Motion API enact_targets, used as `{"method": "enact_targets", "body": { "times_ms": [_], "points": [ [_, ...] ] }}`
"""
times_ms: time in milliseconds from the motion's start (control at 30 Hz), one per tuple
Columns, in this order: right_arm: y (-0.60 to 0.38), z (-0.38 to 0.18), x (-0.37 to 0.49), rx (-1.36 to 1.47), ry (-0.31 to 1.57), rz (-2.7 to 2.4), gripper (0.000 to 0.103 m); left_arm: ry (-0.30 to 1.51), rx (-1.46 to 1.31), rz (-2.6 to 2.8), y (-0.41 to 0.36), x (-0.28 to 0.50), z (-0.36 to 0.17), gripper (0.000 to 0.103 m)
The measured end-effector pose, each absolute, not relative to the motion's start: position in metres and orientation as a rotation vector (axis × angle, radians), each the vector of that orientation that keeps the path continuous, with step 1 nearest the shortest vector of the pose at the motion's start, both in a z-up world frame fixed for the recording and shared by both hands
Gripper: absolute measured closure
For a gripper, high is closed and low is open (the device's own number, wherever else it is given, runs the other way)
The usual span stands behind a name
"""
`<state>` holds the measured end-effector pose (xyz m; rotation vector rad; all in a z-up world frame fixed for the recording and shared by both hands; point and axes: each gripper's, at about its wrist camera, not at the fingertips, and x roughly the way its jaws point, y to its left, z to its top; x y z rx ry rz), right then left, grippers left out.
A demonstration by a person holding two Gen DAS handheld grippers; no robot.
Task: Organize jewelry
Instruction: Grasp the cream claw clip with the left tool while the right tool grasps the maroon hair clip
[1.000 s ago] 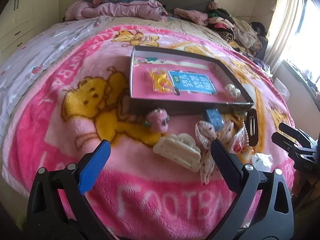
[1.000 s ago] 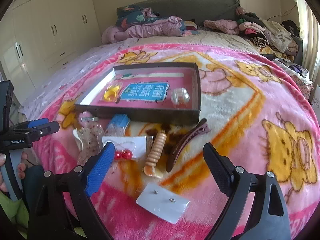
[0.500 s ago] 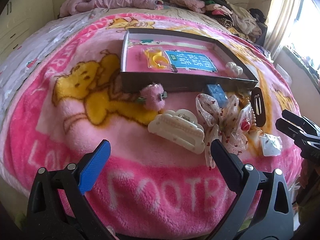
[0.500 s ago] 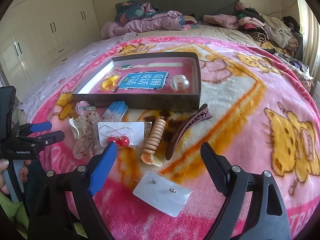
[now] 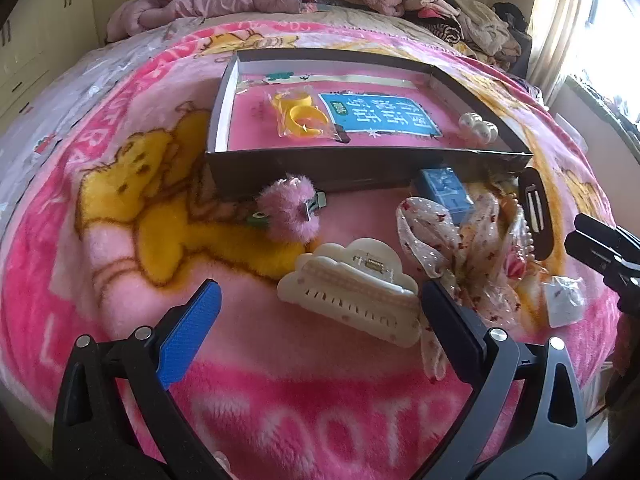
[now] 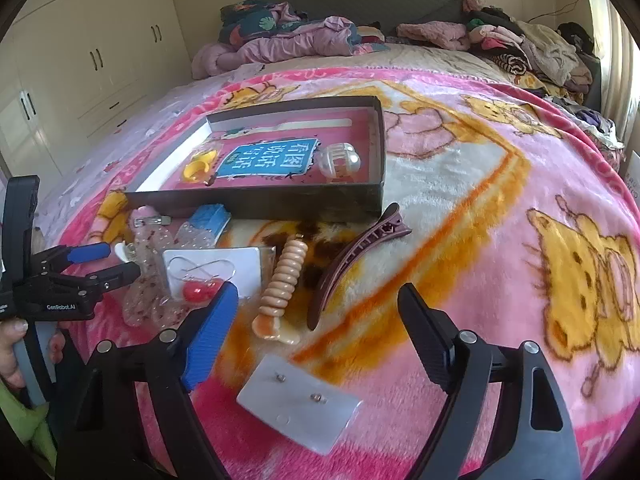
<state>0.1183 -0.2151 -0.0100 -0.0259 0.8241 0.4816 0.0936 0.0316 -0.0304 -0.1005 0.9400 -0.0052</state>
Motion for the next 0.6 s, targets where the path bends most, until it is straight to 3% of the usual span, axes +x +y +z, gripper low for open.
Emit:
{"method": "enact_targets", "body": {
  "times_ms": [200, 400, 533, 600],
  "points": [
    [-0.214, -0.021, 0.137, -0.027, 0.857, 0.465, 0.035, 0.949, -0.11, -0.026, 0.031, 0.1, -0.039, 0.011],
    [-0.207, -0.035, 0.156, -0.034, 0.892, 0.441, 0.056, 0.938, -0.127, -0.046, 0.031, 0.105, -0.042, 0.011],
    [-0.202, -0.04, 0.165, -0.041, 0.896, 0.441, 0.076, 0.933, -0.129, -0.054, 0.031, 0.108, -0.043, 0.014],
    [-0.201, -0.041, 0.167, -0.038, 0.895, 0.44, 0.078, 0.927, -0.132, -0.064, 0.03, 0.109, -0.042, 0.018]
  ]
}}
